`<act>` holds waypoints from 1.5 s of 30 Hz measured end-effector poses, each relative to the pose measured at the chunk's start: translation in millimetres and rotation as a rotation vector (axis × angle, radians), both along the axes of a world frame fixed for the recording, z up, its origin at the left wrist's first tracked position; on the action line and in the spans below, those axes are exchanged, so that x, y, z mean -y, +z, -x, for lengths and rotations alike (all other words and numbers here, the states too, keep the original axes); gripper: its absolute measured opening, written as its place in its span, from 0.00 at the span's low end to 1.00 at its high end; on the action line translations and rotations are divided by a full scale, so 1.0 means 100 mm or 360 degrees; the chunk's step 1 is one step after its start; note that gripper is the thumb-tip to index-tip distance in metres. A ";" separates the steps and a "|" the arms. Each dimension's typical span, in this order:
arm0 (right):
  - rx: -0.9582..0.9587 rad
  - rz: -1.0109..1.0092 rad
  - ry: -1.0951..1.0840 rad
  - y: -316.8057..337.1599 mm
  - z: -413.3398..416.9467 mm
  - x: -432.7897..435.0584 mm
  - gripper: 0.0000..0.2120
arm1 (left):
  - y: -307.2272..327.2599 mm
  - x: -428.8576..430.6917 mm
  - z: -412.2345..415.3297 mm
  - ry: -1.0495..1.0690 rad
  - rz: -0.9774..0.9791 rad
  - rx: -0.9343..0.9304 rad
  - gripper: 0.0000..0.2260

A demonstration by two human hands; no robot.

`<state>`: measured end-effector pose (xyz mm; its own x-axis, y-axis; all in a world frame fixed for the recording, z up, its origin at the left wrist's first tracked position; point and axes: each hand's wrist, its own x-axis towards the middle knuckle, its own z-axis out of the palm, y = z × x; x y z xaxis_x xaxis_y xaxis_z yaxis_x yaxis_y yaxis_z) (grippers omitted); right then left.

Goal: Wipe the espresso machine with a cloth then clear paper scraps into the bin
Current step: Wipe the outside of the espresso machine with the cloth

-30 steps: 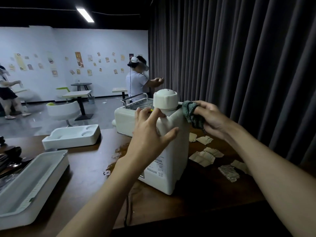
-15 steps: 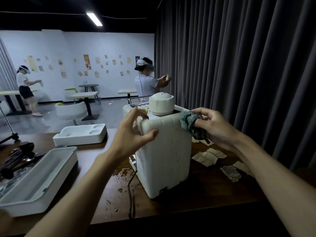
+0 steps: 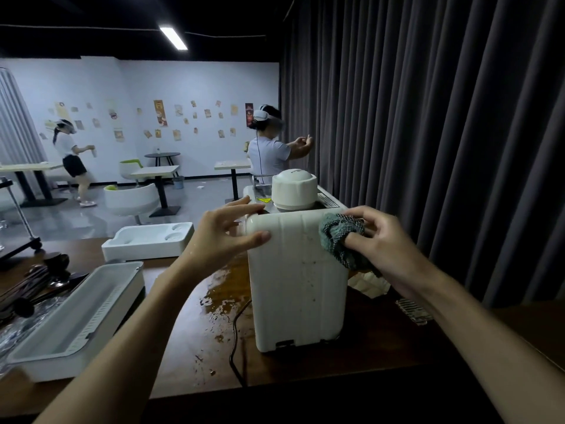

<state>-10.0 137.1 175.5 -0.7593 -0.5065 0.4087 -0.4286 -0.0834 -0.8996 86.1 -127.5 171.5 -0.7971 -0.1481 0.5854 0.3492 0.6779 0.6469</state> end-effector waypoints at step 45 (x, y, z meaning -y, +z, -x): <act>-0.1839 -0.0202 -0.1458 -0.71 -0.45 1.11 0.15 | -0.04 0.17 0.00 -0.0206 0.0255 0.0078 0.20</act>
